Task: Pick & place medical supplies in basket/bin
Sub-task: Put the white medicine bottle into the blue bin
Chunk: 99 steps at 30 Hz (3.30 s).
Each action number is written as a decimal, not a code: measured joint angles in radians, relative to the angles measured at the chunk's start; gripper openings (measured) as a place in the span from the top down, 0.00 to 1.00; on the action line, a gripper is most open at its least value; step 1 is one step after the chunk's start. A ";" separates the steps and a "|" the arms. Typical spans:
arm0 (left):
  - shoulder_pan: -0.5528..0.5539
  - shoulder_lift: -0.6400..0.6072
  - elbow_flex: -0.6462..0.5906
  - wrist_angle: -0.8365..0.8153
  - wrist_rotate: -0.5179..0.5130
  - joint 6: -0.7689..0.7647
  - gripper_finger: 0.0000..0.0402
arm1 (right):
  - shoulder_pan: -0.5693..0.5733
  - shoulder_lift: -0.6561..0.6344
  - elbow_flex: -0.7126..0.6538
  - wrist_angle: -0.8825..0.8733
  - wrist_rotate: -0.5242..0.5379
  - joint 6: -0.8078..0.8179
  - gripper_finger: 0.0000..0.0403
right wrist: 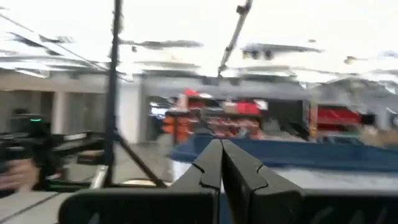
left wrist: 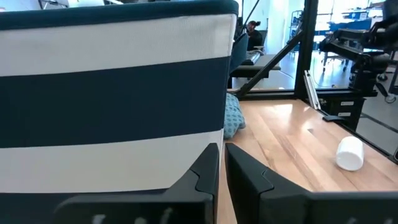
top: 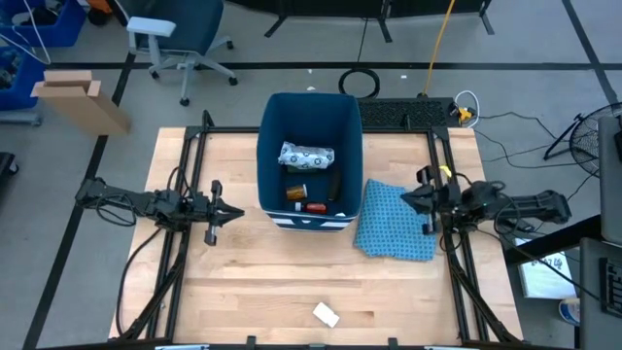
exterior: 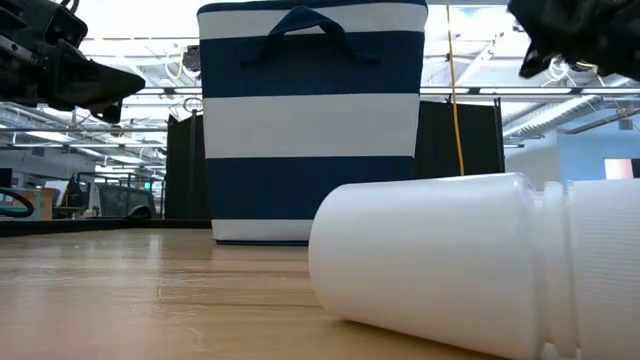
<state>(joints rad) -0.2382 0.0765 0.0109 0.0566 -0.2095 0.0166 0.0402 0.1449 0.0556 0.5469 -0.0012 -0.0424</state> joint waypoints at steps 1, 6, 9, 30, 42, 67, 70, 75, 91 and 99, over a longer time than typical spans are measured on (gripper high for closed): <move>0.000 0.000 0.000 0.000 0.000 0.000 0.92 | 0.018 0.017 0.012 0.014 -0.003 -0.015 1.00; 0.000 0.000 0.000 0.000 0.000 0.000 0.92 | 0.126 0.164 0.157 0.008 0.028 -0.102 1.00; 0.000 0.000 0.000 0.000 0.000 0.001 0.92 | 0.208 0.308 0.285 -0.006 0.037 -0.155 1.00; 0.000 0.002 0.001 -0.007 0.009 0.011 0.92 | 0.713 1.418 1.312 -0.560 0.998 -0.123 0.85; 0.000 0.002 0.001 -0.003 -0.001 0.064 0.92 | 0.705 1.624 1.337 -0.669 0.811 0.379 0.39; 0.000 0.002 0.000 -0.001 -0.027 0.083 0.92 | 0.642 1.850 1.336 -0.771 0.387 0.890 0.38; 0.000 0.002 0.001 -0.005 -0.027 0.074 0.92 | 0.642 1.850 1.336 -0.752 0.372 0.895 0.38; 0.000 0.002 0.001 -0.010 -0.026 0.058 0.92 | 0.642 1.860 1.337 -0.744 0.313 0.955 0.38; 0.000 0.002 0.001 -0.013 -0.024 0.054 0.92 | 0.630 1.945 1.337 -0.740 0.205 0.909 0.40; 0.000 0.002 0.001 -0.014 -0.024 0.057 0.92 | 0.602 1.943 1.337 -0.753 0.133 0.832 0.60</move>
<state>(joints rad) -0.2379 0.0784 0.0120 0.0427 -0.2340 0.0734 0.6420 2.0880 1.3930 -0.2059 0.1322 0.7893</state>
